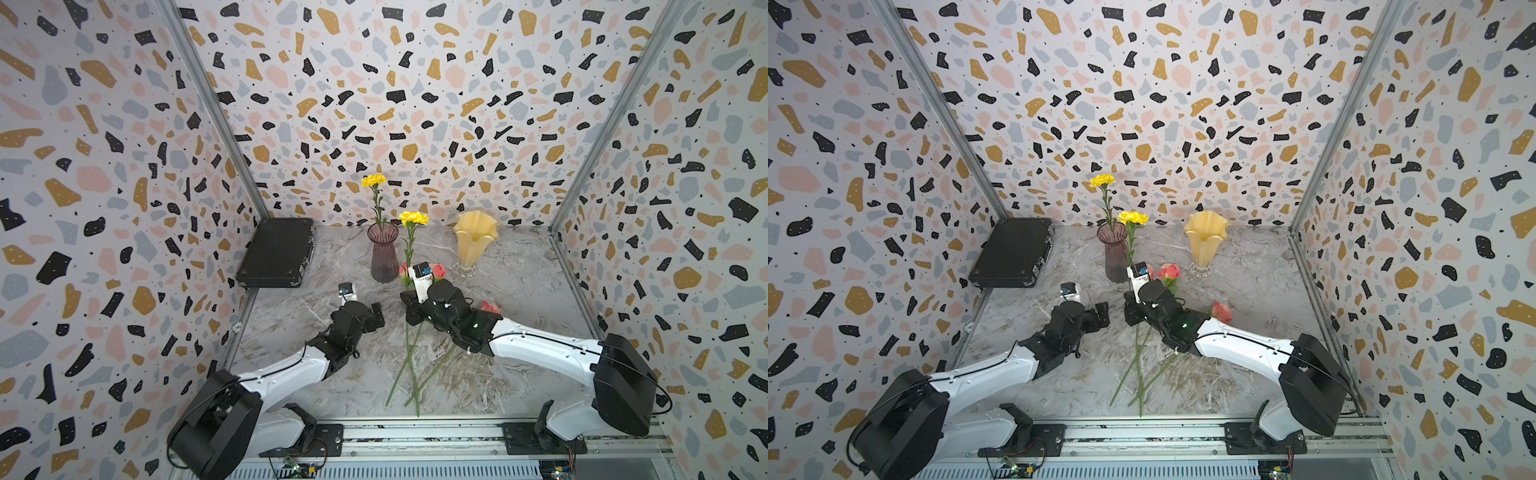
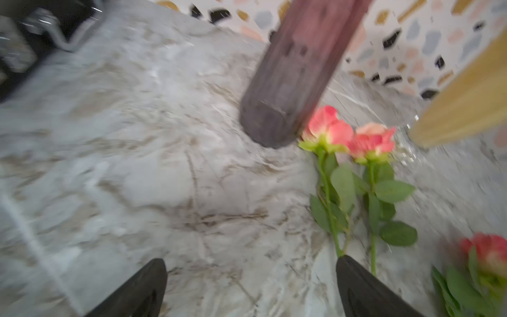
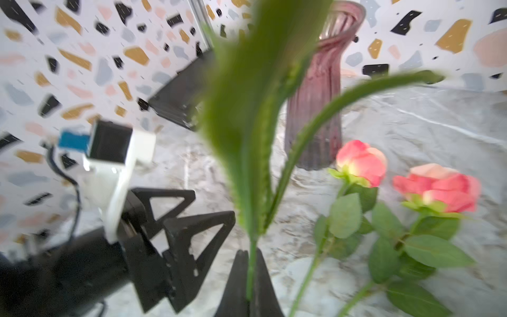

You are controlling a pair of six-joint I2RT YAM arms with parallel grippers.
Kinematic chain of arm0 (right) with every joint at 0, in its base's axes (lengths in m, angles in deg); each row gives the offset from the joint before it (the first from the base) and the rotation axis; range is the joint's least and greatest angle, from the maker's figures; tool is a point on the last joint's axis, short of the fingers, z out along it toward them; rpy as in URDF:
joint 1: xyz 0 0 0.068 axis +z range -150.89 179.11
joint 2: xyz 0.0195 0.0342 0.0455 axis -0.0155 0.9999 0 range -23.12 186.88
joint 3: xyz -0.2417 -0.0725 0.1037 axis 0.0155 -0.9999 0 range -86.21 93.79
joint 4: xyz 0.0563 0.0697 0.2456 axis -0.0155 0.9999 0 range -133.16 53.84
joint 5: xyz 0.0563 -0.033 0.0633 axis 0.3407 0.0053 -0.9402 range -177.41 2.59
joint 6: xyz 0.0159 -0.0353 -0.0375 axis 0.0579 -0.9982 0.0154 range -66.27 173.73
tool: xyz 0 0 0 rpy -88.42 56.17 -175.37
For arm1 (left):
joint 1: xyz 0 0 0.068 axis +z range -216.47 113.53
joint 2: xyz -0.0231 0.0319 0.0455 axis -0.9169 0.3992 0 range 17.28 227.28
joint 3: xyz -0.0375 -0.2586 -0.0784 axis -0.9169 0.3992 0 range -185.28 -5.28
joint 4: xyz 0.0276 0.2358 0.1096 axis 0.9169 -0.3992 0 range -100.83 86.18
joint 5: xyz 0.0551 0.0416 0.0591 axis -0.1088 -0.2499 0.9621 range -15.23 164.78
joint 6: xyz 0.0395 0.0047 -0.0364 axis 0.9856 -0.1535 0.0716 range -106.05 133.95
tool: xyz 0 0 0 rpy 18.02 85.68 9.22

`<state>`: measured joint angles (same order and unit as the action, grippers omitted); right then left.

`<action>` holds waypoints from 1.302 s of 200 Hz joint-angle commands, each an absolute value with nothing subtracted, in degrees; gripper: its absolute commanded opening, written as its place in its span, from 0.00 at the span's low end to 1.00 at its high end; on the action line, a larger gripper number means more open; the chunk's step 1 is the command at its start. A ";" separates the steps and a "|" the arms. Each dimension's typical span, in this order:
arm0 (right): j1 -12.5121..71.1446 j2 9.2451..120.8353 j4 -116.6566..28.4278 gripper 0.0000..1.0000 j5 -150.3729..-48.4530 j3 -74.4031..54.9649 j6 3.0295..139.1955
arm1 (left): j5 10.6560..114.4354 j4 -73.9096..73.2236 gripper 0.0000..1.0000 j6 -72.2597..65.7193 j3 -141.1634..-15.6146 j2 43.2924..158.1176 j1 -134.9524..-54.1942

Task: Arrange the flowers in different vases according to their colors
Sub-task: Pick up the flower at the center of the board, then insert the flower into the vase.

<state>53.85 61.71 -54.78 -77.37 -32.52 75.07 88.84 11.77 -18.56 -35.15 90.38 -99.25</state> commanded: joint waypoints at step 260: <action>53.74 52.95 -72.68 0.00 -72.17 -50.32 62.48 | 91.02 19.41 0.99 -23.23 -26.62 77.94 -98.98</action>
